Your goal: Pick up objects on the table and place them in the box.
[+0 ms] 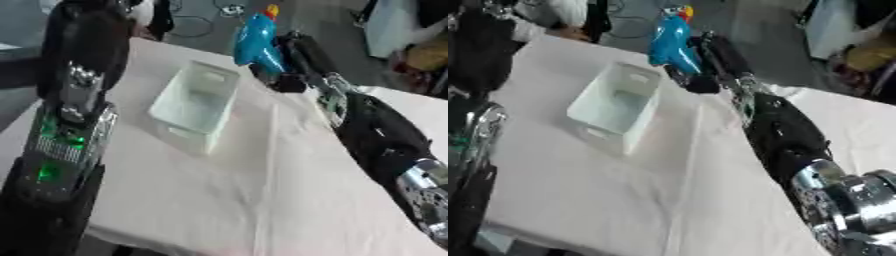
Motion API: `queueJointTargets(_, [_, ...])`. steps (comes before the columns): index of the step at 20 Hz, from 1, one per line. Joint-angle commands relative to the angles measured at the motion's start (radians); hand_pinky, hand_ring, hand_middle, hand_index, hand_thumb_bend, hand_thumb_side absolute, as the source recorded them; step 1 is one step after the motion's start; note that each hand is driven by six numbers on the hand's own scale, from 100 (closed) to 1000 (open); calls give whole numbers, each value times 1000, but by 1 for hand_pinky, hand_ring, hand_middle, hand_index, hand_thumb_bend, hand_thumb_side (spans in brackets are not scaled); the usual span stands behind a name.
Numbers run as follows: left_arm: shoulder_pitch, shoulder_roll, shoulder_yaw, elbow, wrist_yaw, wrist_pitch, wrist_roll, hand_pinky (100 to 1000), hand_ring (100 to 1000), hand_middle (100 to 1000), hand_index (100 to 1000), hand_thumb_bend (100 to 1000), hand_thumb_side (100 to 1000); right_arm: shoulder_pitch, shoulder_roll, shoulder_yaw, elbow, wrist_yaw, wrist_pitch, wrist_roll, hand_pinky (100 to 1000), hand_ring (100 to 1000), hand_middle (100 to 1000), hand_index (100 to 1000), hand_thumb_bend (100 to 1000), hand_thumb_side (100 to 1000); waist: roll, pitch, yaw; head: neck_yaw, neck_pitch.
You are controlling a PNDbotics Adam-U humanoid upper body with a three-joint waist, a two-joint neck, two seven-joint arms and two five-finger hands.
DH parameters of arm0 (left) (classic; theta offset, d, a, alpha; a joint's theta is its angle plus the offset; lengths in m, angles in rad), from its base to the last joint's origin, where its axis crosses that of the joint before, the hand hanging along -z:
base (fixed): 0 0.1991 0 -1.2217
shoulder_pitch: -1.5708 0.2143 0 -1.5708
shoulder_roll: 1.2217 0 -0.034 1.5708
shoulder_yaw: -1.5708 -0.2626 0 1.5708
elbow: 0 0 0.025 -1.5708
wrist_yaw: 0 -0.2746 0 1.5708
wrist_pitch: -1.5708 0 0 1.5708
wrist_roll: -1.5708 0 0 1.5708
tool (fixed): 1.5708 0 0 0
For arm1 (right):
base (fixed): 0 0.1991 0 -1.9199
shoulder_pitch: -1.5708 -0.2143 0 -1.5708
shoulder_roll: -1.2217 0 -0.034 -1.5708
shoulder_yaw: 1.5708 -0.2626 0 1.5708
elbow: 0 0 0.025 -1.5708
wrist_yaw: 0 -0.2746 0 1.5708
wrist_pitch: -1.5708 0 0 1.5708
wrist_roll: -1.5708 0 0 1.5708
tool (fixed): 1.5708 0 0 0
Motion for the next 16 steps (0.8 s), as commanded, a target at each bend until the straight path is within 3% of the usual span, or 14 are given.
queueJointTargets(1, [-28,-8,-5,-15,9,4,-3,809,709,859,869,375,1000,-37,-3,-8,-30,-11,11,-1,100,100,100,100,100,573,4,-8,5,2,-22])
queueJointTargets(16, [-78,-47,-16,-15,19,11,-10,811,716,856,869,379,996,-55,65,-4,-73,-44,-56,42,100,100,100,100,100,565,-18,12,59,45,-69])
